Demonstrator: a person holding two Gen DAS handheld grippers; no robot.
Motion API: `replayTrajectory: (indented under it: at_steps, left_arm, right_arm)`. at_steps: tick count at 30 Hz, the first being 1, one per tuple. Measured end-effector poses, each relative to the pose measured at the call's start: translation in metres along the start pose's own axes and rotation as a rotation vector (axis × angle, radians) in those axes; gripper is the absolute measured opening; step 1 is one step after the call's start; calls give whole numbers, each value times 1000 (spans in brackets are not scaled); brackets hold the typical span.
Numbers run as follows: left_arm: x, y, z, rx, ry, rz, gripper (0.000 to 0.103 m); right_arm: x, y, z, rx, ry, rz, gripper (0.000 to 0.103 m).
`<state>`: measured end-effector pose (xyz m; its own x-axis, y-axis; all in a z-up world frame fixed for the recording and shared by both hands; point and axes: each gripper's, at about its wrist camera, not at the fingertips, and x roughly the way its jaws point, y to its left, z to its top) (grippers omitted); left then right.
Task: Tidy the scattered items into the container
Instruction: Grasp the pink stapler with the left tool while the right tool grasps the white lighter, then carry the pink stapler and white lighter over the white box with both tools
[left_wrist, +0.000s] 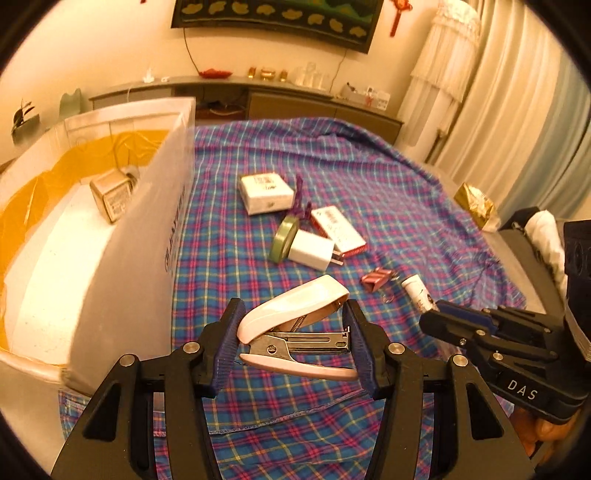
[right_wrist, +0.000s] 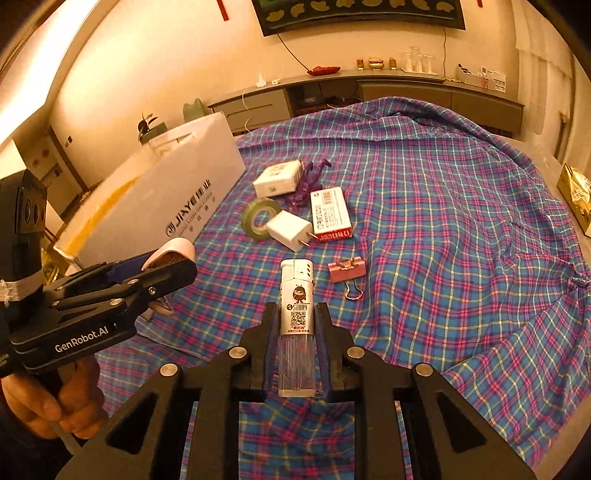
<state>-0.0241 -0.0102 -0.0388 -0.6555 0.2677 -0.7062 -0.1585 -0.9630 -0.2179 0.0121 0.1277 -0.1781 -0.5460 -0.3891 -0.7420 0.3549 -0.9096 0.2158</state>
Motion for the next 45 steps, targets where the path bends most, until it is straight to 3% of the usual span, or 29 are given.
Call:
replayTrajectory:
  at_steps: [18,28,34,45]
  left_arm:
    - [-53,28,24,-87,-127,-39,56]
    - [-74,18,28,-85,-167,-138,56]
    - [-93,26,36,-98,-223,-116,56]
    - [-119,83,49,-211,-295,-49,56]
  right_arm:
    - [-34,50,33,-75,-54,38,21]
    - [-44,66,48,-91,-93,47,21]
    - [-49,72,53,-100,-90,65,21]
    - [-50,122,73,-201,-105,130,21]
